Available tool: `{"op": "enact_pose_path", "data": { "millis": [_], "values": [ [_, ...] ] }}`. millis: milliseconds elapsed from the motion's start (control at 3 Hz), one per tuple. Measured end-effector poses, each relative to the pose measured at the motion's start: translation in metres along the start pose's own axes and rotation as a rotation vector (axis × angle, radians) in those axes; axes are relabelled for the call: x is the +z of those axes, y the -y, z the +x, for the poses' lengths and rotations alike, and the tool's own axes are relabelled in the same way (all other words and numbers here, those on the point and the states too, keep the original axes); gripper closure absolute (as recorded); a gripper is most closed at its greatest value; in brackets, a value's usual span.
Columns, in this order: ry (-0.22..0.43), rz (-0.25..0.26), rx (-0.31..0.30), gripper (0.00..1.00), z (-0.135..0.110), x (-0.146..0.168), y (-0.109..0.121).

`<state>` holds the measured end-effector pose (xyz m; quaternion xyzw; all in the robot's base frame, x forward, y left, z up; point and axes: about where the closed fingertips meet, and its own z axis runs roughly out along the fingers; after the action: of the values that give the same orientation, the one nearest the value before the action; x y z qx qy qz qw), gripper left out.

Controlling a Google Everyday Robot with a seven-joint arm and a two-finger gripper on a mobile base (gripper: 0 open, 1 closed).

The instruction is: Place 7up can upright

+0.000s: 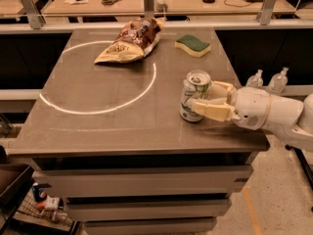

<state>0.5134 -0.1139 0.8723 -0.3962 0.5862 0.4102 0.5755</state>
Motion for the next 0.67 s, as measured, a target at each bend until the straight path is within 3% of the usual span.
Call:
{"op": "enact_pose_path", "data": {
  "millis": [667],
  "values": [
    [0.000,0.000,0.000,0.38,-0.0003,0.0002,-0.0001]
  ]
}}
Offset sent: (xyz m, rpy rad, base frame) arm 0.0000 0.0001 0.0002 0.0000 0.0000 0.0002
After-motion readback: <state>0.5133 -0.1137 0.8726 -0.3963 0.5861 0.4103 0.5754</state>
